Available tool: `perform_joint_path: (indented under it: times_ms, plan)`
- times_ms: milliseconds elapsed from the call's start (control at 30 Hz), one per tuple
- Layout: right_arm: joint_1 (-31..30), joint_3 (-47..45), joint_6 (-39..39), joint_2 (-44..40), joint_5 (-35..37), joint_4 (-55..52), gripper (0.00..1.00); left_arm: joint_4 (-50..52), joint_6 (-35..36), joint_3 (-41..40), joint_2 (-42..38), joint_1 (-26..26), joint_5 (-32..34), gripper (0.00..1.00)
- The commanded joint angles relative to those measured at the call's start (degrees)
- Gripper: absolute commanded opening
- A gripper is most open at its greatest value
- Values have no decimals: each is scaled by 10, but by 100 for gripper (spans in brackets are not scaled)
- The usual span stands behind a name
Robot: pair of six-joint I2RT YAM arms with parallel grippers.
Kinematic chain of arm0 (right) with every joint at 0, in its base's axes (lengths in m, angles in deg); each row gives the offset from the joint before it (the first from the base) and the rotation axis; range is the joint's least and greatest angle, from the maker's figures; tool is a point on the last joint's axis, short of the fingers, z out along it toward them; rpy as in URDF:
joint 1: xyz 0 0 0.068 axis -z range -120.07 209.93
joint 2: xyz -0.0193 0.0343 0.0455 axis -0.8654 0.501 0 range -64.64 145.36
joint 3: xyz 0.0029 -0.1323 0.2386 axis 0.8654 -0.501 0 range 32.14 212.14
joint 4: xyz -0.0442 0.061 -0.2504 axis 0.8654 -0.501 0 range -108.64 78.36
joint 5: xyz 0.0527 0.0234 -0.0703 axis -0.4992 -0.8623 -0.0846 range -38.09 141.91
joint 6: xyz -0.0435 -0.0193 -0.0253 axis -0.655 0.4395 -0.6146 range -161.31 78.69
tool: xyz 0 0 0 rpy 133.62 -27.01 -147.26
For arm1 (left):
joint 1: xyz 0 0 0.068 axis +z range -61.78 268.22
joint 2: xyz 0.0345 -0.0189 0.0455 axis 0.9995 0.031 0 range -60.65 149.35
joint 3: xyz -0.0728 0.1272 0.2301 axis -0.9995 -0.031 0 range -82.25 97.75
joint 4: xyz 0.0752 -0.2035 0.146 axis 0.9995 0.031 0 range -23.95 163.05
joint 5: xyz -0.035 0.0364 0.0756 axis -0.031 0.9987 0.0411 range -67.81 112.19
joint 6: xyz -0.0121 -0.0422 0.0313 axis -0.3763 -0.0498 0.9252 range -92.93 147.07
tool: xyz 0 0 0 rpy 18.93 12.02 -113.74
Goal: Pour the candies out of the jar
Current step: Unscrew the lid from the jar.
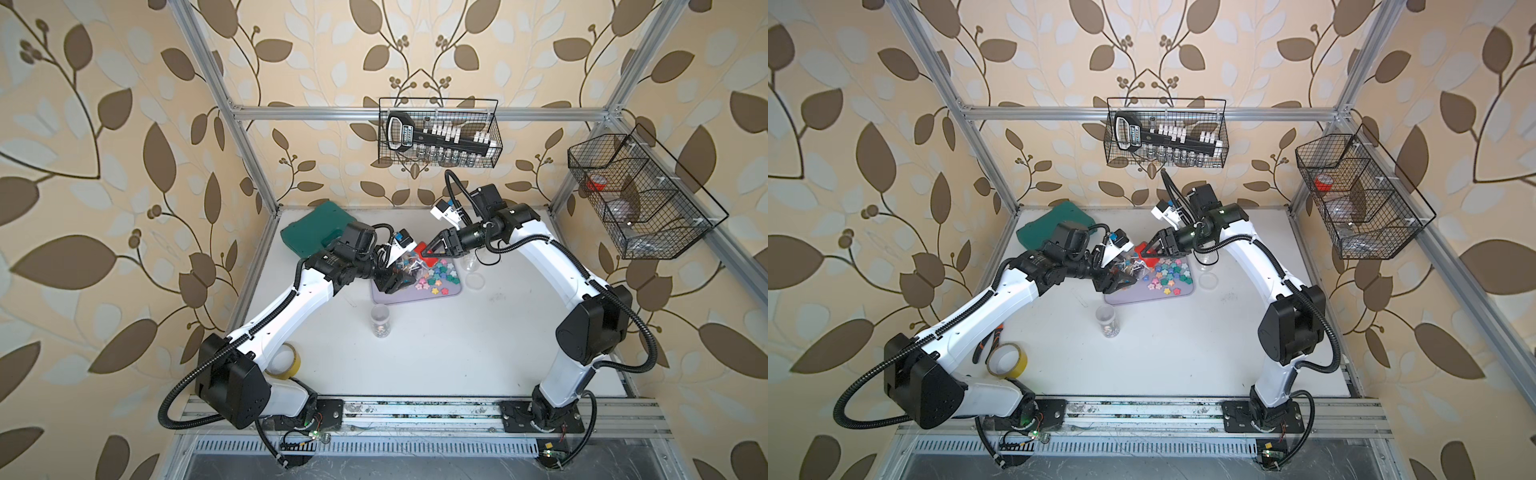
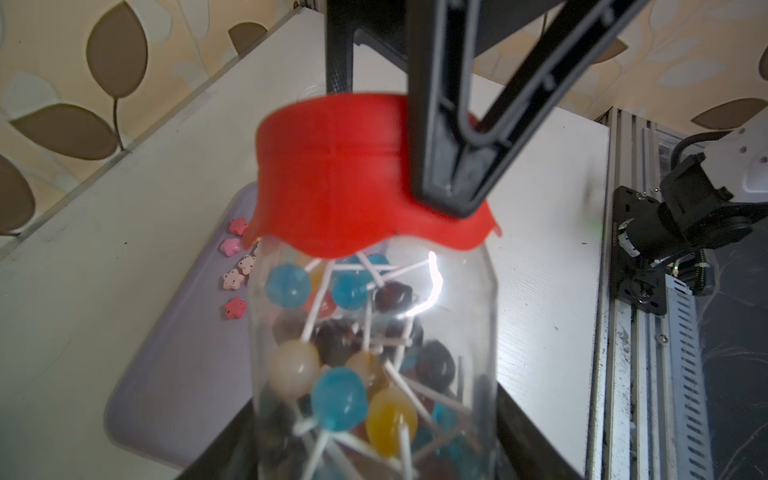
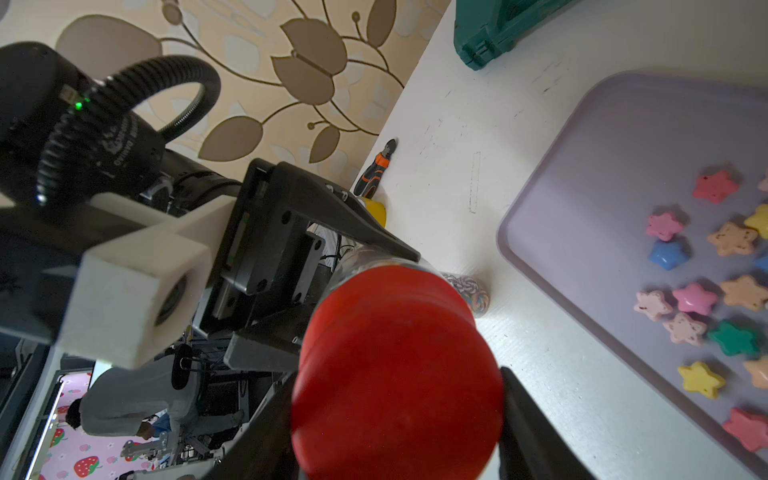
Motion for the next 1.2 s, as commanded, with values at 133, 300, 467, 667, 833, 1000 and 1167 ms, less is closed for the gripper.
perform_joint_path:
  times_ms: [133,300,467,667,833,1000,1167]
  plan:
    - [-4,-19,-105,-39,-114,22,53,-26,-13,34,4,16,-120,43]
    - [-5,-41,-166,-56,-174,50,52,4,-8,55,17,24,-193,43]
    - [-5,-88,-190,-99,-196,120,53,41,4,80,35,27,-256,44]
    - [-4,-117,-173,-119,-193,168,53,72,19,101,39,30,-309,45]
    - [-4,-113,-138,-118,-158,184,58,78,23,100,59,30,-309,45]
    - [0,-111,-78,-117,-117,210,69,76,23,99,58,30,-288,45]
    - [1,-101,-24,-118,-87,224,80,61,17,91,50,30,-266,46]
